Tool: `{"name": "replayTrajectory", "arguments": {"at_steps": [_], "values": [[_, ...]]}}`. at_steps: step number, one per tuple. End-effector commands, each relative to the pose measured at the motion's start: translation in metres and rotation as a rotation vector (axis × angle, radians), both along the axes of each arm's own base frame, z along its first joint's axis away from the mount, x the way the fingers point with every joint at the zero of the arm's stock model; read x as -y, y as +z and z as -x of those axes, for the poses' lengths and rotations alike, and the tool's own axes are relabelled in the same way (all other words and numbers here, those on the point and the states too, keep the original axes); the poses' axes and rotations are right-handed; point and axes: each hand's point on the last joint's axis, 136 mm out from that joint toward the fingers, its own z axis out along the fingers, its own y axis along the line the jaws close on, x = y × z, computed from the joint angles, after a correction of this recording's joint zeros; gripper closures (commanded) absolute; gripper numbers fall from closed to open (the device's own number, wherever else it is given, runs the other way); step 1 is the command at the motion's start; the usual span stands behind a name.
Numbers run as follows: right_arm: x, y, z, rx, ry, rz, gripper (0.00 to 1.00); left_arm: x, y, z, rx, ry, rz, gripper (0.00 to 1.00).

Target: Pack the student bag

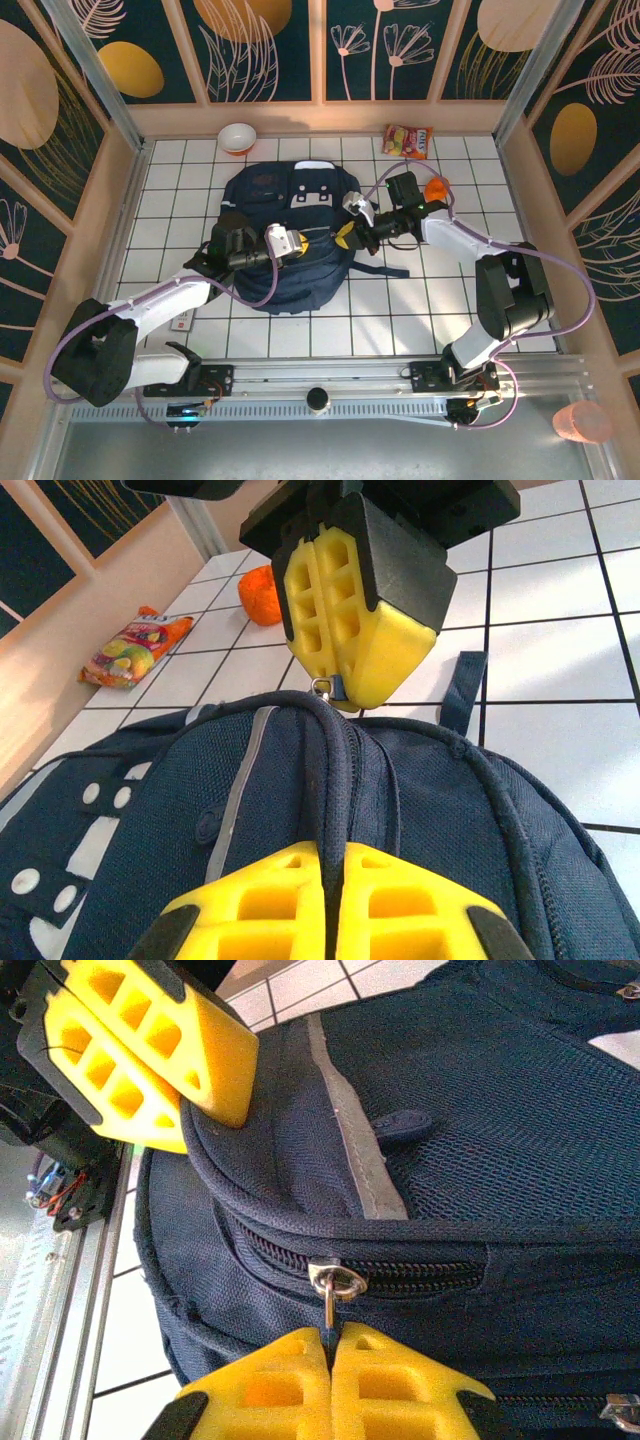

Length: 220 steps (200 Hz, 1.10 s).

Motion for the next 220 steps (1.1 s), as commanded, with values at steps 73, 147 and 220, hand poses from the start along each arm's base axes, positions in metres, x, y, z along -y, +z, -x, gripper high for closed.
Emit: {"name": "replayTrajectory", "arguments": {"at_steps": [73, 147, 220], "values": [[-0.01, 0.026, 0.034, -0.097, -0.095, -0.027, 1.0, 0.0, 0.053, -0.041, 0.056, 0.256, 0.143, 1.0], [-0.028, 0.032, 0.049, -0.187, -0.219, -0.036, 1.0, 0.04, 0.075, -0.025, -0.063, 0.209, 0.285, 1.0], [-0.001, 0.012, 0.029, -0.254, -0.461, 0.066, 1.0, -0.039, 0.067, -0.052, -0.533, 0.794, 0.49, 0.32]]}}
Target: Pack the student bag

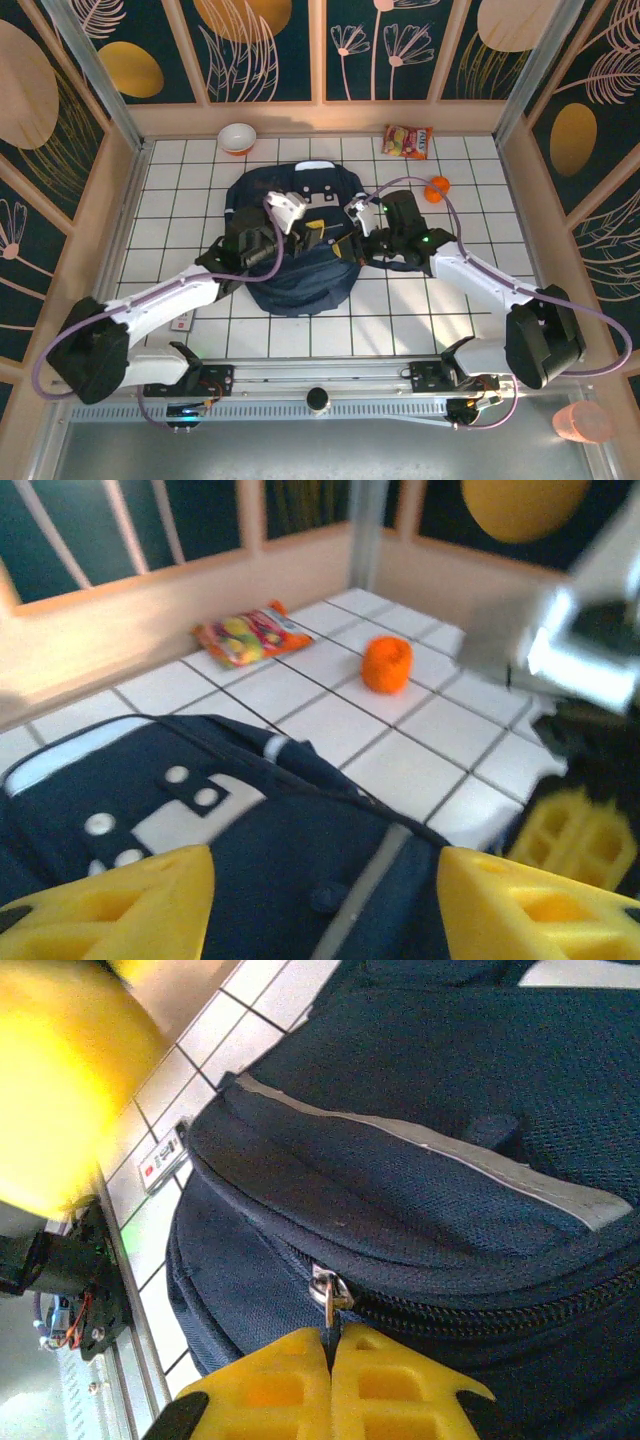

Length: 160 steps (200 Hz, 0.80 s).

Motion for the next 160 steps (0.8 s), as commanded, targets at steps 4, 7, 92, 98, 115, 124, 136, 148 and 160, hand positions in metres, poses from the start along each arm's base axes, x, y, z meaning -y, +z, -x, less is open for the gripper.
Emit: {"name": "replayTrajectory", "arguments": {"at_steps": [4, 7, 92, 98, 115, 124, 136, 148, 160], "values": [[0.003, 0.001, 0.001, -0.013, -0.072, 0.017, 1.0, -0.055, 0.0, -0.01, -0.267, 0.336, 0.191, 0.32], [0.003, 0.001, 0.0, -0.009, -0.079, 0.019, 1.0, -0.06, -0.004, -0.009, -0.298, 0.354, 0.2, 0.32], [0.011, -0.004, 0.0, 0.001, -0.17, 0.03, 1.0, -0.124, -0.096, 0.024, -0.821, 0.66, 0.454, 0.32], [0.012, -0.004, -0.001, 0.001, -0.177, 0.032, 1.0, -0.123, -0.101, 0.025, -0.842, 0.666, 0.466, 0.32], [0.012, -0.005, 0.0, 0.002, -0.18, 0.034, 1.0, -0.121, -0.117, 0.027, -0.898, 0.686, 0.496, 0.33], [0.012, -0.006, 0.001, 0.0, -0.181, 0.036, 1.0, -0.12, -0.122, 0.026, -0.911, 0.689, 0.502, 0.34], [0.013, -0.007, 0.001, -0.005, -0.185, 0.039, 1.0, -0.117, -0.126, 0.025, -0.923, 0.688, 0.501, 0.35], [0.013, -0.008, 0.002, -0.01, -0.187, 0.041, 1.0, -0.115, -0.127, 0.024, -0.93, 0.685, 0.513, 0.4], [0.014, -0.009, 0.002, -0.015, -0.189, 0.042, 1.0, -0.114, -0.126, 0.023, -0.936, 0.687, 0.537, 0.51]]}}
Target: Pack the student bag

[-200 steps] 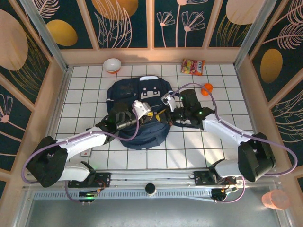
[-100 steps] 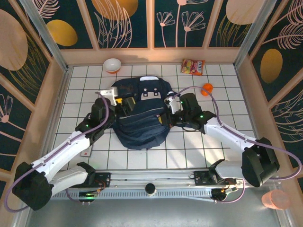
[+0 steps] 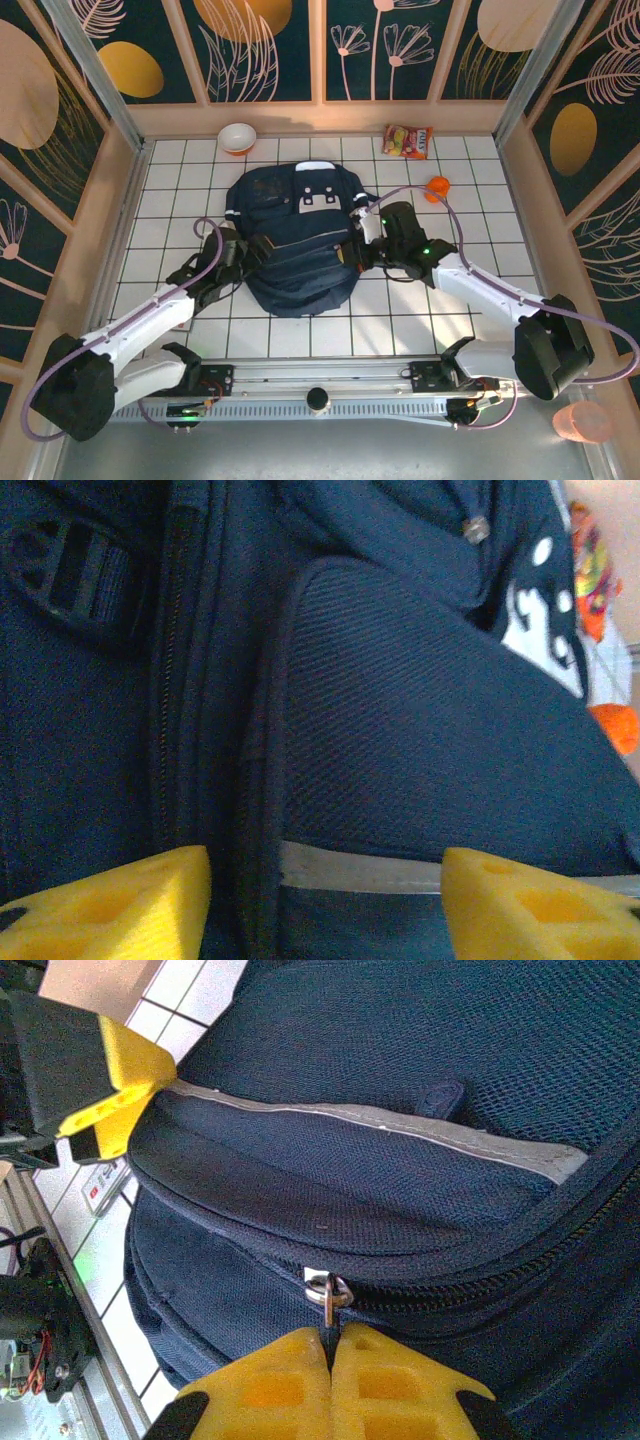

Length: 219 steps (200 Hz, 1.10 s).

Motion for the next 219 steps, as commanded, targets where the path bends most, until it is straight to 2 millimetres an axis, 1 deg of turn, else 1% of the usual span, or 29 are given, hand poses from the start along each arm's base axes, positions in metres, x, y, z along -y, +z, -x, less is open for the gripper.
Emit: {"name": "replayTrajectory", "arguments": {"at_steps": [1, 27, 48, 64, 82, 97, 112, 154, 162, 174, 187, 206, 219], "values": [[0.002, 0.008, -0.003, 0.032, -0.036, -0.017, 1.0, 0.006, 0.005, -0.005, -0.003, 0.035, 0.09, 0.52], [0.001, 0.007, -0.003, 0.03, -0.033, -0.015, 1.0, 0.007, 0.009, -0.006, -0.021, 0.068, 0.13, 0.83], [-0.003, 0.013, -0.003, 0.049, -0.033, -0.009, 1.0, 0.01, 0.024, -0.009, -0.007, 0.1, 0.198, 1.0], [-0.011, 0.019, -0.002, 0.059, -0.036, -0.005, 1.0, 0.01, 0.037, -0.014, 0.011, 0.145, 0.259, 1.0], [-0.024, 0.024, 0.004, 0.054, -0.041, -0.017, 1.0, 0.014, 0.055, -0.019, 0.049, 0.179, 0.29, 1.0], [-0.039, 0.027, 0.011, 0.042, -0.041, -0.033, 1.0, 0.02, 0.068, -0.022, 0.078, 0.189, 0.303, 1.0], [-0.057, 0.03, 0.018, 0.027, -0.034, -0.046, 1.0, 0.026, 0.076, -0.024, 0.093, 0.192, 0.311, 1.0], [-0.112, 0.037, 0.044, 0.004, 0.012, -0.111, 1.0, 0.043, 0.081, -0.026, 0.098, 0.172, 0.34, 1.0], [-0.123, 0.038, 0.046, 0.002, 0.019, -0.128, 1.0, 0.045, 0.083, -0.026, 0.1, 0.169, 0.347, 1.0], [-0.136, 0.037, 0.048, -0.001, 0.021, -0.151, 1.0, 0.048, 0.085, -0.027, 0.104, 0.163, 0.356, 1.0], [-0.149, 0.038, 0.045, 0.001, 0.023, -0.183, 1.0, 0.05, 0.086, -0.027, 0.104, 0.159, 0.364, 1.0], [-0.164, 0.038, 0.04, 0.003, 0.03, -0.214, 1.0, 0.049, 0.089, -0.028, 0.111, 0.161, 0.366, 1.0], [-0.171, 0.036, 0.042, 0.006, 0.043, -0.218, 1.0, 0.048, 0.088, -0.027, 0.113, 0.164, 0.362, 1.0]]}}
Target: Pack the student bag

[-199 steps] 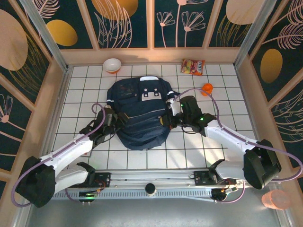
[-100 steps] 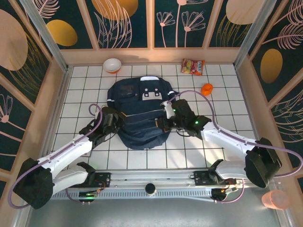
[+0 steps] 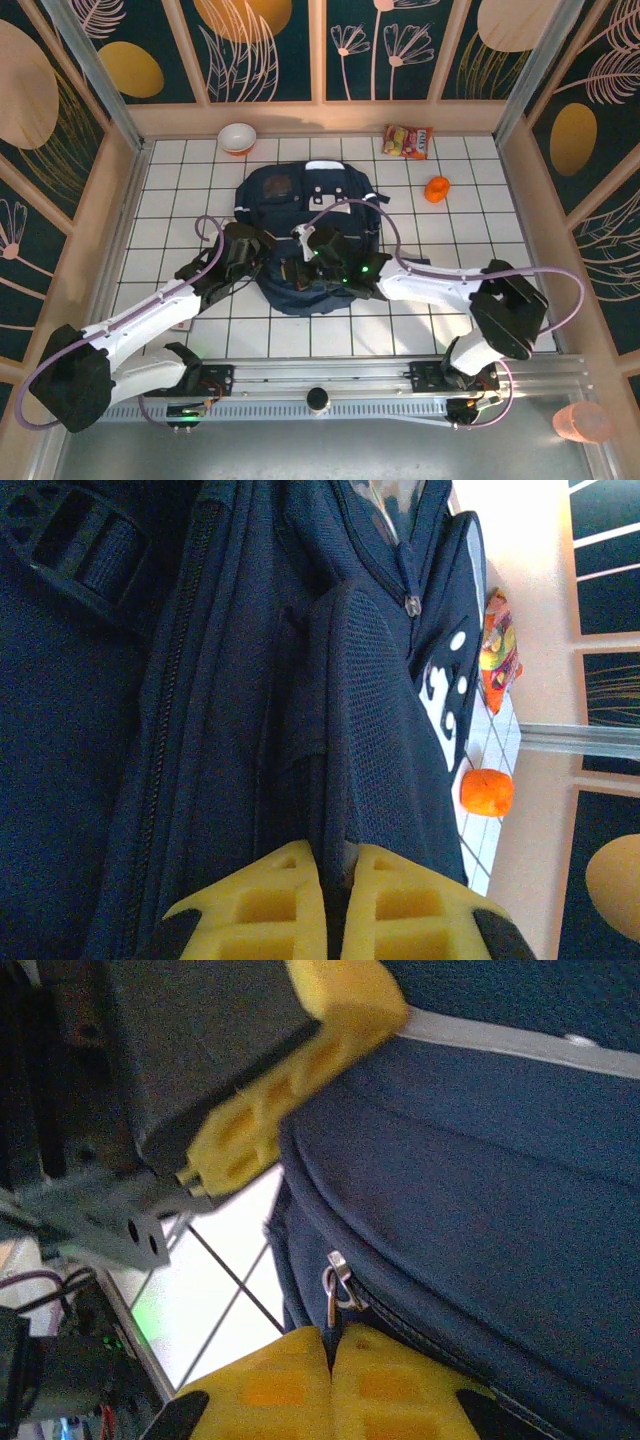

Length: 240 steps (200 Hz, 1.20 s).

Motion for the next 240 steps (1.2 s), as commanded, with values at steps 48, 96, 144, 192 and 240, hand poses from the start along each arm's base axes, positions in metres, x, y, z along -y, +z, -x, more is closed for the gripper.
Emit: {"name": "replayTrajectory", "arguments": {"at_steps": [48, 96, 144, 192, 240], "values": [[-0.014, 0.056, 0.012, 0.162, 0.097, -0.124, 0.81, 0.009, 0.043, -0.012, 0.134, -0.003, 0.059, 1.0], [0.047, 0.076, 0.028, 0.395, 0.2, 0.001, 0.63, 0.013, 0.043, -0.011, 0.139, -0.045, 0.019, 1.0], [0.088, 0.068, -0.001, 0.644, 0.268, 0.242, 0.53, 0.017, 0.044, -0.007, 0.138, -0.074, 0.044, 1.0], [0.075, 0.042, -0.027, 0.769, 0.364, 0.383, 0.53, 0.02, 0.051, -0.005, 0.143, -0.085, 0.076, 1.0], [0.059, 0.034, -0.052, 0.804, 0.36, 0.371, 0.54, 0.024, 0.049, -0.002, 0.131, -0.109, 0.085, 1.0]]}}
